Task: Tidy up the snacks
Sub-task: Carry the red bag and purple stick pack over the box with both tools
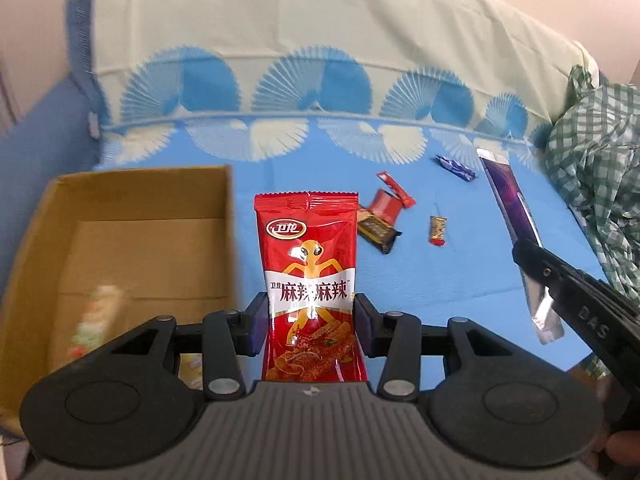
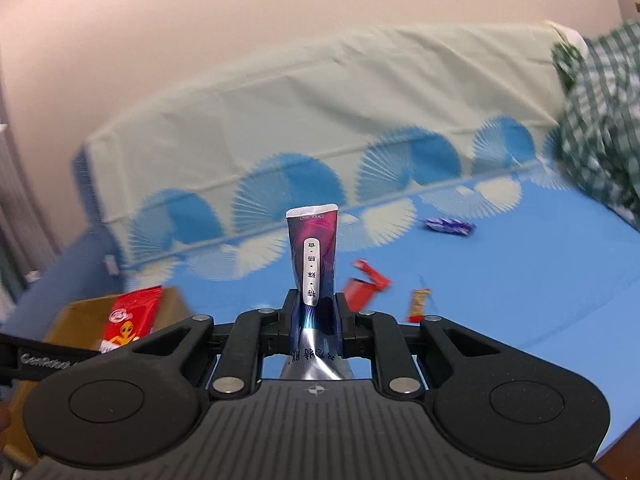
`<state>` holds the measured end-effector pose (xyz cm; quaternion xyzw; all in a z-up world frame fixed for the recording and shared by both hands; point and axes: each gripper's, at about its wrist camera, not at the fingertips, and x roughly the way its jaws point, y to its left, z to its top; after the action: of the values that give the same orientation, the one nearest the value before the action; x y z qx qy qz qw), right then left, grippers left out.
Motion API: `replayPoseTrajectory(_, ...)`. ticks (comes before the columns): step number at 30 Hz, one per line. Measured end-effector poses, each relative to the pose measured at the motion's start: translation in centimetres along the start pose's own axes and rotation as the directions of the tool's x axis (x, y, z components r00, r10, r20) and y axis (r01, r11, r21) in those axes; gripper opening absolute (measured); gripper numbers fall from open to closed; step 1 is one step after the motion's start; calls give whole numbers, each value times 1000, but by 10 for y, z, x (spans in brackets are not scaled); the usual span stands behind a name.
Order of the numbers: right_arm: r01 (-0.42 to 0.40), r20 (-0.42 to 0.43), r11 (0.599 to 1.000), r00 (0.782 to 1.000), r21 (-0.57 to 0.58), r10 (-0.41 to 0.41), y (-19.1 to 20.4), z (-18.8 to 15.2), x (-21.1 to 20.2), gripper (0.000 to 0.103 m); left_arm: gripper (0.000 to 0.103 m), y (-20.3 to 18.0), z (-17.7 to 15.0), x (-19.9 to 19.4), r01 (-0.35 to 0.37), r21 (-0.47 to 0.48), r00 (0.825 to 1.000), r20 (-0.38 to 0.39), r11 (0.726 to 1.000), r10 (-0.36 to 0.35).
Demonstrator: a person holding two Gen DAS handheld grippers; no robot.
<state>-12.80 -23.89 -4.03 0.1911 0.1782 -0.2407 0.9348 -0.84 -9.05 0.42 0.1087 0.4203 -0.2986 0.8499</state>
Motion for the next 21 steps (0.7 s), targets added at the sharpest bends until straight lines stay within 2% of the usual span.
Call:
replayPoseTrajectory(4,-88,-2,996,996,-33,88,37,-13,-53,17,49,30,-30,-53,-65,0,997,31,998,65)
replayPoseTrajectory(8,-169,-53,984,985,-54,166,74,-37,-93,17,49,60,-68,-95,-118,-23,992,35,993,119)
replayPoseTrajectory(15,-266,-144,958,958,-111,249,119,-81,-135,17,49,95,-127,-141,-142,-62,989,34,988,144)
replayPoseTrajectory(21,-289,-113,942,955,-172,273,142,-87,-166,17,49,106,-149,-167,-121,-108,990,65,987,129)
